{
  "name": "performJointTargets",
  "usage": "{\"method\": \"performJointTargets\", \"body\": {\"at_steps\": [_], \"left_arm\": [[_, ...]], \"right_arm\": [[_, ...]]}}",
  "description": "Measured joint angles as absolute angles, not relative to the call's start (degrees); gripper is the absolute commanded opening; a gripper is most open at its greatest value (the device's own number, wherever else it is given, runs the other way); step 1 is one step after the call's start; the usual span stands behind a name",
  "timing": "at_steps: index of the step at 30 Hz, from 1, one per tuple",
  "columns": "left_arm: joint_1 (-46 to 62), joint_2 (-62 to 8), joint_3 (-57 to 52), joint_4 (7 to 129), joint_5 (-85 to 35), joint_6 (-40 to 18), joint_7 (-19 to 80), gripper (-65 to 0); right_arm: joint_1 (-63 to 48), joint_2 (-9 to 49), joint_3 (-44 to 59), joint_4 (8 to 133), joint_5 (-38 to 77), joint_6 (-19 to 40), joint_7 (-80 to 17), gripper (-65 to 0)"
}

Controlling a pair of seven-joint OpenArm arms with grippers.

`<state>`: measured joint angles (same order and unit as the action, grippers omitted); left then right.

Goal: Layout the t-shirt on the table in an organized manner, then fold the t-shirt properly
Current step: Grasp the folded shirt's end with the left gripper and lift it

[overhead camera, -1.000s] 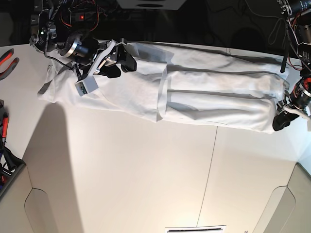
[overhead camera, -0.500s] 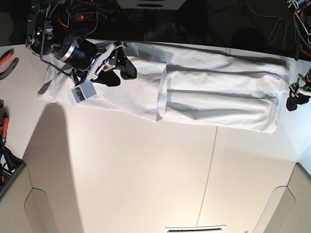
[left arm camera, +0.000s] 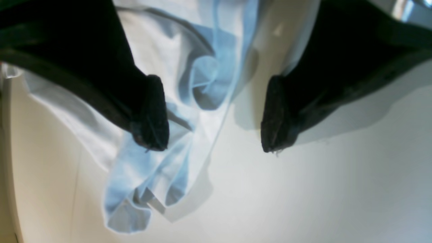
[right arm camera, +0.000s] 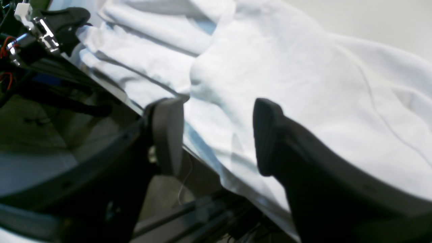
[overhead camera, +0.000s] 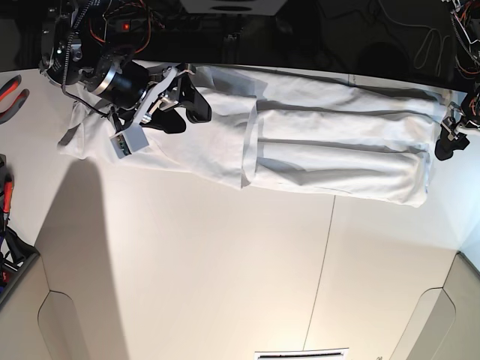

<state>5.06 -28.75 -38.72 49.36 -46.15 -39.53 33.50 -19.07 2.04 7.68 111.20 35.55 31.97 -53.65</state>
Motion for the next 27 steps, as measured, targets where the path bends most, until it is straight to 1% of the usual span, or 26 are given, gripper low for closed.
{"method": "performJointTargets", "body": {"at_steps": [7,15,20,21,22,23,25,26,27], "left_arm": [[5.1,-28.9,-37.2,49.4,-49.5,-39.6,36.8,-18.5],[4.4,-29.4,-26.2,49.6,-52.4,-40.6,35.8,-18.5],[4.1,-29.4,-25.6,49.7,-52.5,-40.6,35.8,-18.7],[4.1,-29.4,-25.6,49.7,-52.5,-40.6,35.8,-19.9],[4.1,-29.4,-25.6,49.7,-52.8,-40.6,35.8,-24.1],[4.1,-29.4,-25.6,49.7,-53.1,-40.6,36.0,-32.1],[4.3,-29.3,-25.6,49.7,-53.7,-39.8,37.1,-56.6],[4.4,-29.2,-25.5,49.7,-54.3,-39.8,37.8,-65.0],[4.8,-29.0,-25.7,49.7,-56.2,-39.8,37.8,-65.0]], "right_arm": [[-19.0,2.0,7.7,111.2,35.6,32.0,-53.6,-32.5],[-19.0,2.0,7.7,111.2,35.6,32.0,-53.6,-32.5],[-19.0,2.1,7.7,111.2,35.5,31.9,-53.6,-32.5],[-19.0,2.1,7.7,111.2,35.5,31.9,-53.6,-32.5],[-19.0,2.0,7.7,111.2,35.5,32.0,-53.6,-32.5],[-19.0,2.1,7.7,111.2,35.5,32.0,-53.6,-32.5],[-19.0,2.1,7.7,111.2,35.5,32.0,-53.6,-32.7],[-19.1,2.1,7.7,111.2,35.5,31.9,-53.2,-32.7],[-19.0,2.0,7.7,111.2,35.5,31.9,-52.4,-32.7]]}}
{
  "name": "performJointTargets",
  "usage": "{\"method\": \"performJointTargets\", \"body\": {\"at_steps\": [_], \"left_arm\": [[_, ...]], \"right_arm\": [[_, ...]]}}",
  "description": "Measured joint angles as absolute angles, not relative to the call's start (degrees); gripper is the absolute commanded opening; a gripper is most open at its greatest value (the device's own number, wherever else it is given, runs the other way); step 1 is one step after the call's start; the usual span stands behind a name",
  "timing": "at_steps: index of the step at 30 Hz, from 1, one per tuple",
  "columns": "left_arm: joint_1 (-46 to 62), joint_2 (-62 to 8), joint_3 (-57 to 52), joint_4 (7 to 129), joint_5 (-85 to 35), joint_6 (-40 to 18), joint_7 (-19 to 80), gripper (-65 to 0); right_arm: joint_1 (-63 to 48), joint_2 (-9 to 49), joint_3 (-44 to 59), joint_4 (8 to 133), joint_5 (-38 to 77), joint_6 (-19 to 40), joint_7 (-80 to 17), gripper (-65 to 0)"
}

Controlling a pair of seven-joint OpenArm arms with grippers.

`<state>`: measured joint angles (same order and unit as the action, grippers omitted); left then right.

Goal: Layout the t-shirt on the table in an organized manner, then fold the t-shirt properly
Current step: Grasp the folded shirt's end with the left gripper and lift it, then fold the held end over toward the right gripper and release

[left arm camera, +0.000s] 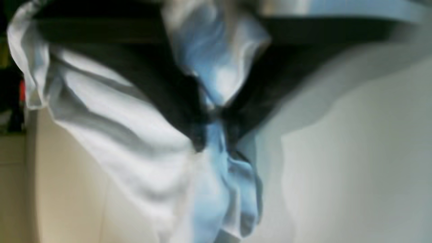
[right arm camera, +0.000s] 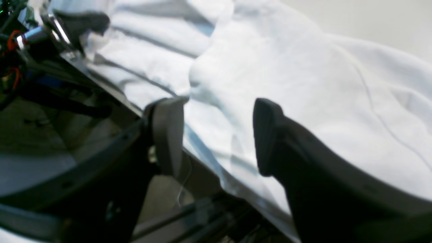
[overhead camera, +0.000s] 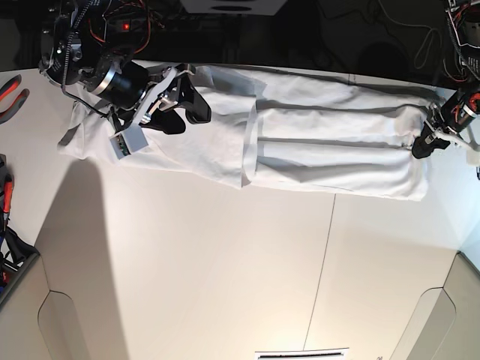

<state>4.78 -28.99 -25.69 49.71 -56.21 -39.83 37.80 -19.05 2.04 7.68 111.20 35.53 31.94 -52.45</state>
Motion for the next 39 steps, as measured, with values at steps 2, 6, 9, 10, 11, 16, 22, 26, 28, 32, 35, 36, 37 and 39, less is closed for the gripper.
{"method": "performJointTargets", "body": {"at_steps": [2,6,9,10,11,16,22,26,28,32,35,36,37,39], "left_arm": [[5.1,-28.6,-26.7,49.8,-58.6,-39.7,39.4,-65.0],[5.1,-28.6,-30.6,53.8,-65.5,-39.2,46.2,-65.0],[5.2,-28.6,-32.2,59.0,-71.9,-39.2,52.9,-65.0],[5.2,-28.4,-32.3,61.0,-73.5,-39.3,55.7,-65.0],[5.2,-28.1,-32.3,62.7,-75.4,-39.3,58.3,-65.0],[5.2,-22.3,-32.3,70.1,-83.3,-39.5,70.3,-65.0],[6.6,-16.0,-31.5,76.0,-83.0,-39.4,72.0,-65.0],[6.6,-15.3,-27.4,78.2,-83.0,-39.4,71.9,-65.0],[6.6,-15.1,-24.4,79.1,-83.0,-39.4,71.9,-65.0],[6.6,-14.0,-18.1,80.8,-82.9,-39.4,72.6,-65.0],[6.5,-13.6,-13.4,81.2,-83.0,-39.4,72.6,-65.0],[6.4,-13.4,-12.2,81.2,-83.0,-39.4,72.6,-65.0],[6.4,-13.1,-11.2,81.2,-83.0,-39.4,72.6,-65.0],[6.5,-12.4,-9.2,81.3,-83.0,-39.5,72.6,-65.0]], "right_arm": [[-19.0,2.0,7.7,111.2,35.5,31.9,-50.9,-32.7],[-18.4,2.0,8.1,111.2,35.5,31.9,-50.4,-32.7],[-16.9,2.0,9.3,111.2,35.4,32.0,-50.4,-32.7],[-16.3,2.0,9.8,111.3,35.3,32.0,-50.4,-32.7],[-15.7,2.0,10.5,111.4,35.3,32.0,-50.4,-32.8],[-13.0,1.6,15.0,112.3,35.3,32.0,-50.4,-37.8],[-12.1,1.6,25.6,114.0,35.3,32.0,-50.5,-38.3],[-12.1,1.6,34.0,114.0,35.3,32.0,-50.6,-38.3],[-12.1,1.7,37.3,114.0,35.3,32.0,-50.6,-38.3],[-12.1,1.7,42.8,114.0,36.9,32.0,-50.7,-38.3],[-12.1,1.7,44.4,114.0,38.1,32.0,-50.6,-38.3],[-12.1,1.7,44.4,114.0,38.2,32.0,-50.7,-38.3],[-12.1,1.7,44.4,114.0,38.2,32.0,-50.7,-38.3],[-12.1,1.7,44.4,114.0,38.2,32.0,-50.7,-38.3]]}}
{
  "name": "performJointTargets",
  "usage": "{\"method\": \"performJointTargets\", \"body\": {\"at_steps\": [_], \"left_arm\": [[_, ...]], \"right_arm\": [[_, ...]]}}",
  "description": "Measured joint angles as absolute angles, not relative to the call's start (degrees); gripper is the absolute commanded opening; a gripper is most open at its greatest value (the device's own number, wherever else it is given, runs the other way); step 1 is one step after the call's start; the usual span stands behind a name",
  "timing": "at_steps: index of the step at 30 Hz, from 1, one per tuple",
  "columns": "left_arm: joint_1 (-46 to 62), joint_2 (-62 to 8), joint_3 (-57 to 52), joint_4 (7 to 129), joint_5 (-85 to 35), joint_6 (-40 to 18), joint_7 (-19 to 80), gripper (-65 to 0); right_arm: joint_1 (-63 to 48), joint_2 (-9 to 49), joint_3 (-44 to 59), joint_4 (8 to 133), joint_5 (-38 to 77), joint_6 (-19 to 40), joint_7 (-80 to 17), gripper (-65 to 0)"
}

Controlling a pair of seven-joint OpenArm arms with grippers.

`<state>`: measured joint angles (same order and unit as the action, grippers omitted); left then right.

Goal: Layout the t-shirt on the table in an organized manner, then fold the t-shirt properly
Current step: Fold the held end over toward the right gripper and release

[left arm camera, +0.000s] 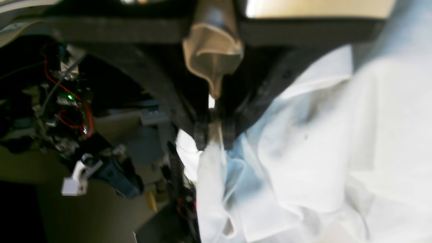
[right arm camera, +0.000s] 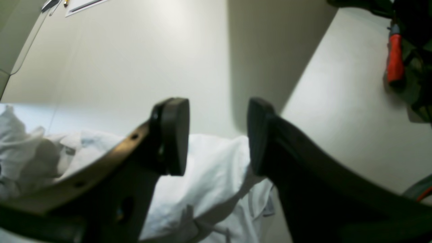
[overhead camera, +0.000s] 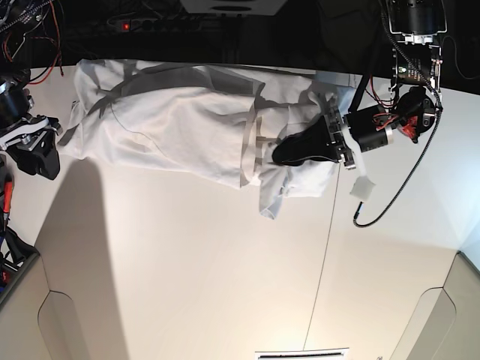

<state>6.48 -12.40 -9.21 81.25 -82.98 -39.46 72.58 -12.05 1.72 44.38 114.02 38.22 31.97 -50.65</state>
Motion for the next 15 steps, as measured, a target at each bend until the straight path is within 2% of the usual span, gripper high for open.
{"method": "performJointTargets", "body": {"at_steps": [3,8,15], "left_arm": [[6.4,-11.2,-6.0,81.3,-82.0,-39.4,69.6,-65.0],[6.2,-10.6,-2.0,81.3,-72.9,-39.4,61.7,-65.0],[6.2,-10.6,0.1,81.3,-67.7,-39.4,58.0,-65.0]], "right_arm": [[-12.1,1.7,44.4,114.0,38.8,32.0,-50.7,-38.3],[-12.1,1.7,44.4,114.0,38.8,32.0,-50.7,-38.3],[-12.1,1.7,44.4,114.0,38.8,32.0,-50.7,-38.3]]}}
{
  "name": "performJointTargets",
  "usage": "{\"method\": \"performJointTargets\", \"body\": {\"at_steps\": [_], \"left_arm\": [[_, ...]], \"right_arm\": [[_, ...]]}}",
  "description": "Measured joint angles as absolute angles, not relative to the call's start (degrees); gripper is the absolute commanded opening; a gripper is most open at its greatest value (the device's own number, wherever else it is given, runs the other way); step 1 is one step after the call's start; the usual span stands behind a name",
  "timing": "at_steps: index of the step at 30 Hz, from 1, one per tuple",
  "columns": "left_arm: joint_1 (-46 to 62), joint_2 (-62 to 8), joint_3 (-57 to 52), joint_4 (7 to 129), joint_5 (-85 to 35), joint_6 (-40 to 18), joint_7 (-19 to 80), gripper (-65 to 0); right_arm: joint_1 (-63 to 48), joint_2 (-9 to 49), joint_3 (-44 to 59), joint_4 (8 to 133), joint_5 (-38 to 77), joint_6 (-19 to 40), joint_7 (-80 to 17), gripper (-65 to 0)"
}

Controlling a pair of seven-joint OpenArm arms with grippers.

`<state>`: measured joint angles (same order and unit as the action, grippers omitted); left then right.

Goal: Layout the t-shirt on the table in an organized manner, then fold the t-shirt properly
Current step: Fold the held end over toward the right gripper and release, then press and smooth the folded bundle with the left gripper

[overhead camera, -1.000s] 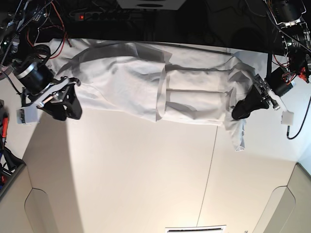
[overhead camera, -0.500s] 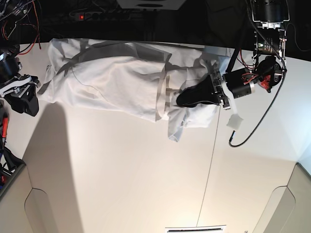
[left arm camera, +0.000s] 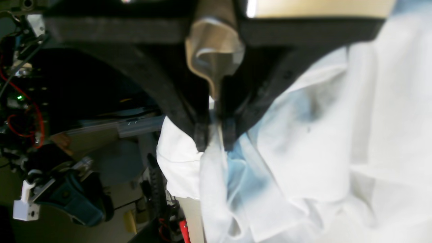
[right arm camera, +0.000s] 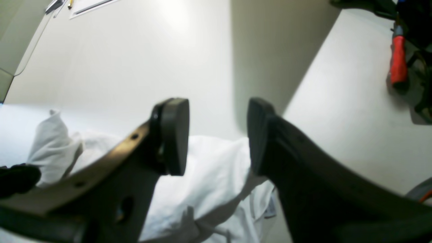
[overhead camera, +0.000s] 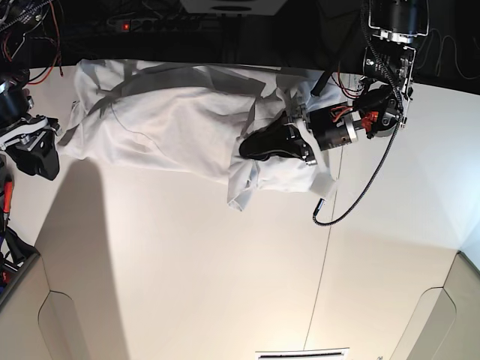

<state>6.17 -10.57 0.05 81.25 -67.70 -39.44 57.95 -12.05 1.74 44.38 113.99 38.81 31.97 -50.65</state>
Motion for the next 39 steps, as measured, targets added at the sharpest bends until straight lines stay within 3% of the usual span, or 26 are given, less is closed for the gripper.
{"method": "performJointTargets", "body": {"at_steps": [4,7,9,17,22,24,26,27,32,39], "left_arm": [[6.2,-9.8,0.1,81.3,-67.8,-39.4,57.8,-63.9],[6.2,-9.8,0.1,81.3,-68.1,-39.4,57.8,-39.6],[6.2,-9.8,0.1,81.3,-70.3,-39.4,57.8,-36.1],[6.2,-9.8,0.1,81.3,-83.1,-39.5,64.4,-36.1],[5.5,-9.6,-1.1,81.3,-83.1,-39.5,71.0,-36.3],[5.0,-9.5,-3.9,82.3,-83.0,-39.4,72.4,-43.2],[4.4,-9.5,-8.1,83.2,-83.4,-39.5,72.4,-61.2],[4.1,-9.5,-10.3,83.4,-83.1,-39.5,71.8,-65.0],[4.8,-11.3,-17.8,83.8,-71.9,-39.4,67.7,-65.0],[7.1,-12.7,-17.7,83.8,-72.4,-39.5,70.2,-65.0]], "right_arm": [[-12.1,1.7,44.4,114.0,38.8,32.0,-50.7,-38.3],[-12.1,1.7,44.4,114.0,38.8,32.0,-50.7,-38.3],[-12.1,1.7,44.4,114.0,38.8,32.0,-50.7,-38.3],[-12.1,1.7,44.4,114.0,38.8,32.0,-50.7,-38.3],[-12.1,1.7,44.4,114.0,38.9,32.0,-50.7,-38.3],[-12.1,1.7,44.4,114.0,38.8,32.0,-50.7,-38.3],[-12.1,1.7,44.4,114.0,38.8,32.0,-50.7,-38.3],[-12.1,1.7,44.4,114.0,38.8,32.0,-50.7,-38.3],[-12.1,1.7,44.4,114.0,38.8,32.0,-50.7,-38.3],[-12.1,1.7,44.4,114.0,38.8,32.0,-50.7,-38.3]]}}
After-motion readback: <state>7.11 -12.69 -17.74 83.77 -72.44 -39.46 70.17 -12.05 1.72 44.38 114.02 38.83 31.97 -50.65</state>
